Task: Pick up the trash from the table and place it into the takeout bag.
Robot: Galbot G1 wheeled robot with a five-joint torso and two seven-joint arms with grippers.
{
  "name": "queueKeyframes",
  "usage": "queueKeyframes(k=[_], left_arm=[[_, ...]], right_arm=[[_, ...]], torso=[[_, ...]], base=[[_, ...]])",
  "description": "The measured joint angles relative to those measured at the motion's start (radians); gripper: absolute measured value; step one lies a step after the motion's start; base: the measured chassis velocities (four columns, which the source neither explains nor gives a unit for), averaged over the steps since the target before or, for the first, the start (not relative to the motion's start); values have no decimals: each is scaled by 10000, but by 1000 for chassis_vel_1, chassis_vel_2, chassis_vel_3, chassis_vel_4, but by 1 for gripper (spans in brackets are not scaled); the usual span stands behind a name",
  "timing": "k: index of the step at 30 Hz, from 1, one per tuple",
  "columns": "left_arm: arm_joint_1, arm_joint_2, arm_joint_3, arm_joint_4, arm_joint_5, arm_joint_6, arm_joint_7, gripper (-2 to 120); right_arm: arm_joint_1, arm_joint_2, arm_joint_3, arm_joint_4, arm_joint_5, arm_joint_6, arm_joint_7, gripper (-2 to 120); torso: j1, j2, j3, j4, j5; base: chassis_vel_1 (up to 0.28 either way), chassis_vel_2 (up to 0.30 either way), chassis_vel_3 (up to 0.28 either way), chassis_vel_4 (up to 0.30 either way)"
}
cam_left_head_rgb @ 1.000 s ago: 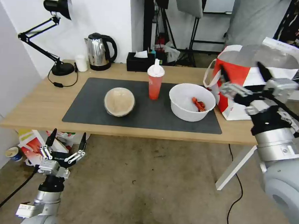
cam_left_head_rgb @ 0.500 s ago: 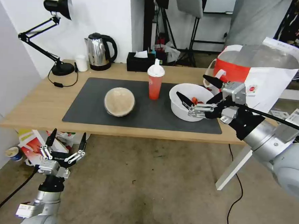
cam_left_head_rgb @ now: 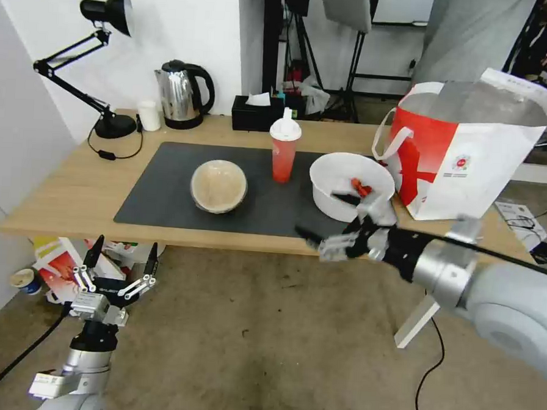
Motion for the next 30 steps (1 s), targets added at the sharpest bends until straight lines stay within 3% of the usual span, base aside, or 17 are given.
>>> queueKeyframes(k=[6, 23, 30], left_arm=[[0, 0, 0, 0, 0, 0, 0, 100], [0, 0, 0, 1, 0, 0, 0, 100], [0, 0, 0, 0, 0, 0, 0, 100]], right_arm=[[252, -13, -221, -93, 120, -121, -24, 100], [4846, 23, -3504, -1634, 2211, -2163, 79, 100], [4997, 29, -3614, -1678, 2294, -2235, 87, 100]], torso=[[0, 1, 0, -2, 0], [1, 0, 1, 3, -4], [1, 0, 0, -1, 1]], base=[[0, 0, 0, 0], [0, 0, 0, 0], [0, 0, 0, 0]])
